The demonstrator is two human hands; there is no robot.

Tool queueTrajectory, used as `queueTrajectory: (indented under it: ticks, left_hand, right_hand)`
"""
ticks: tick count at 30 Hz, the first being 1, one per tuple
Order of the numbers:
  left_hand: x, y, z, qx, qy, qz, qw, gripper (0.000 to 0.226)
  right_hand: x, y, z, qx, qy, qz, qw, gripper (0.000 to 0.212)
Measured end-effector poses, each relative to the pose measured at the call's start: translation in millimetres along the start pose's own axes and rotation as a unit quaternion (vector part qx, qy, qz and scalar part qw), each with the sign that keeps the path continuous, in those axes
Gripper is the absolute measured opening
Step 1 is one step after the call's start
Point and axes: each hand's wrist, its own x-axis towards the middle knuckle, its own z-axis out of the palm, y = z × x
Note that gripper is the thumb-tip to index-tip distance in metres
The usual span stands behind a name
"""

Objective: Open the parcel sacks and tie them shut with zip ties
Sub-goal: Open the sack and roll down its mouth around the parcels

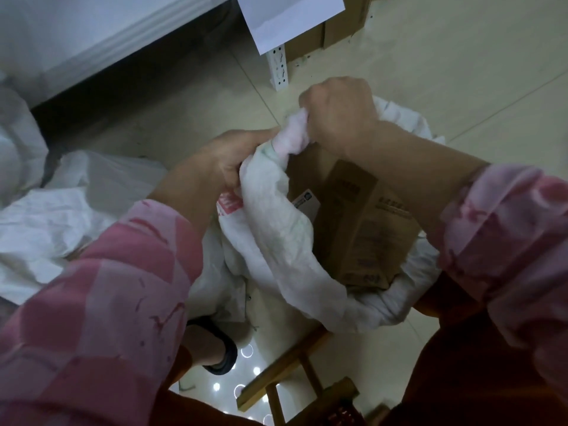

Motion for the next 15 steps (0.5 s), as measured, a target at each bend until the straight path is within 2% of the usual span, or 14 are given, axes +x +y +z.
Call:
queueTrajectory:
  ticks: [1,3,4,6,7,8,9,10,11,12,13,15]
  left_hand:
    - [4.5,2.2,1.1,0.126,0.066,0.031,0.989,0.034]
    - [-0.9,4.6,4.5,0.341,0.203,0.108,0.912,0.054]
    - [-6.8,2.9,7.0,0.402,0.232,0.133,0.876,0.062]
    - [-13.1,-13.1,9.6,0.504,0.226,0.140,0.822,0.067]
    - [-12.9,-20.4,10.8,0.535,0.211,0.128,0.808,0.063]
    - [-11.8,-24.6,9.1,0.523,0.183,0.112,0.825,0.052]
    - [-9.3,-25.3,5.1,0.447,0.149,0.101,0.876,0.035]
    - [-7.4,-22.9,1.0,0.300,0.099,0.073,0.946,0.016]
    - [-3.3,-21.5,-5.2,0.128,0.044,0.045,0.990,0.017]
    - [2.3,-23.3,-12.3,-0.033,-0.004,0.016,0.999,0.027]
    - [7.9,-26.3,-19.0,-0.158,-0.036,-0.007,0.987,0.034]
    - [20.6,-32.1,-27.5,-0.249,-0.042,-0.045,0.967,0.040]
  right_hand:
    - [6.0,1.9,-4.0,-0.009,-0.014,0.024,1.000,0.023]
    - [17.7,5.0,-5.1,-0.031,-0.036,0.054,0.997,0.021]
    - [22.8,4.6,-5.8,-0.045,-0.055,0.065,0.995,0.017]
    - [31.0,4.0,-4.9,-0.040,-0.085,0.082,0.992,0.014]
    - [33.1,2.4,-6.6,-0.026,-0.092,0.091,0.991,0.015]
    - [34.2,1.3,-7.9,-0.018,-0.093,0.101,0.990,0.015]
    - [32.5,-0.9,-9.3,-0.008,-0.082,0.108,0.991,0.015]
    - [30.5,-2.3,-10.8,0.002,-0.074,0.114,0.991,0.018]
    - [25.1,-6.3,-14.9,0.018,-0.061,0.120,0.991,0.030]
    - [18.2,-11.3,-17.1,0.037,-0.041,0.125,0.991,0.042]
    - [8.4,-17.3,-19.4,0.063,-0.018,0.123,0.990,0.048]
    - [-13.8,-30.3,-16.9,0.116,-0.026,0.099,0.988,0.033]
